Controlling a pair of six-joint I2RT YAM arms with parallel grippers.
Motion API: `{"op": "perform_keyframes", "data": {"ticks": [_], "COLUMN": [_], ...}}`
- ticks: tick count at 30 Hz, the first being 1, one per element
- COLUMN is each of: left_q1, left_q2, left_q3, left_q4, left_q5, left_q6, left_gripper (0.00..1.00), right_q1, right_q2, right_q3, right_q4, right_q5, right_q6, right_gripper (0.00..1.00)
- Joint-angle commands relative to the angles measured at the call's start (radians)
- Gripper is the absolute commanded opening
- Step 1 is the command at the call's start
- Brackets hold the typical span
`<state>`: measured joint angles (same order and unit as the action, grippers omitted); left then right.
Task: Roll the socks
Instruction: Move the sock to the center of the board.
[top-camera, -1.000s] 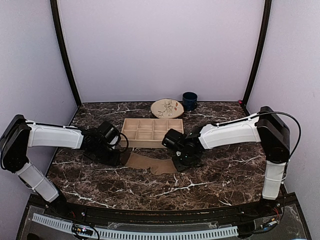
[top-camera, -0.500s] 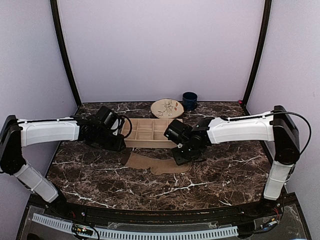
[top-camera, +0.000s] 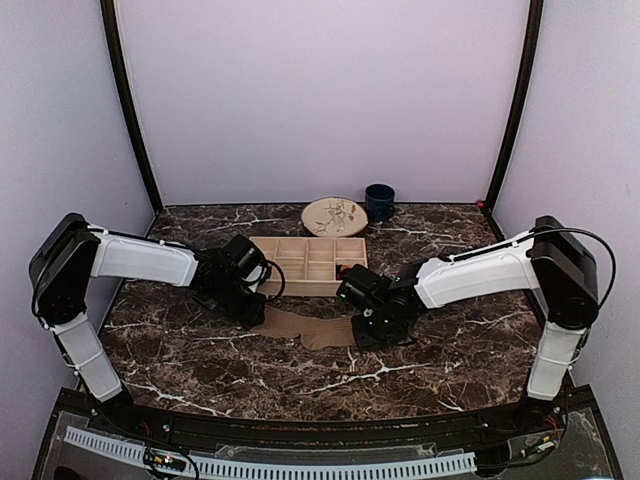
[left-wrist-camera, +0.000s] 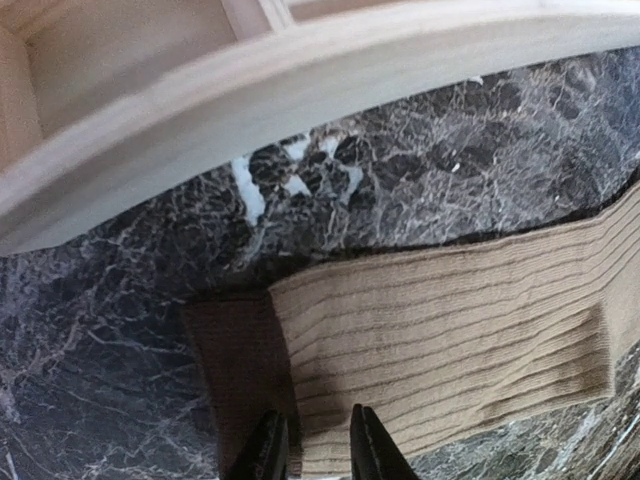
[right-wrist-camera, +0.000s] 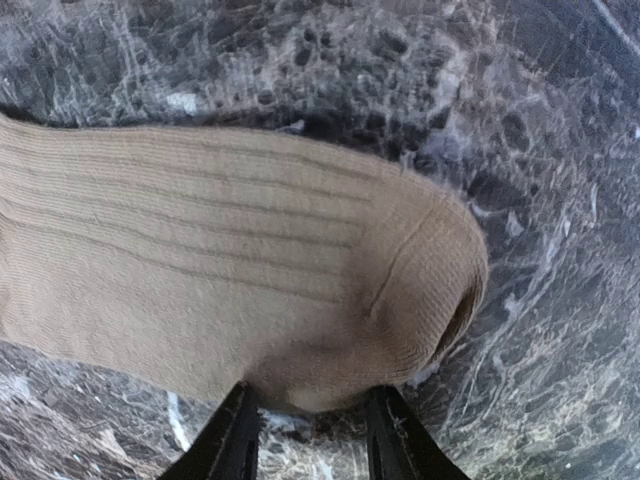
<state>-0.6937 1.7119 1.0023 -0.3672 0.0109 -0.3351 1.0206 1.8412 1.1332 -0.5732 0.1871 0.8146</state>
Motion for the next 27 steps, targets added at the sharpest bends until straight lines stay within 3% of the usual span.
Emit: {"op": "perform_keyframes", "data": {"ticks": [1, 13, 27], "left_q1": [-0.028, -0.114, -0.203], "left_q2": [0.033, 0.035, 0.027], "left_q3": [0.010, -0.008, 0.050], "left_q4": [-0.030, -0.042, -0.107], "left_q5": [0.009, 0.038, 0.069], "left_q6": [0.014, -0.047, -0.058], "left_gripper": [0.25, 0.25, 0.25], "right_q1": [-0.003, -0.112, -0.244], "right_q2": [0.043, -0.043, -0.004], "right_q3": [-0.038, -0.148, -0.082], "right_q4": [0.039, -0.004, -0.041], "right_q5": [-0.009, 0.069, 0.125], "right_q6": [0.048, 0.034, -0.094], "right_gripper": [0.36, 0.36, 0.36]}}
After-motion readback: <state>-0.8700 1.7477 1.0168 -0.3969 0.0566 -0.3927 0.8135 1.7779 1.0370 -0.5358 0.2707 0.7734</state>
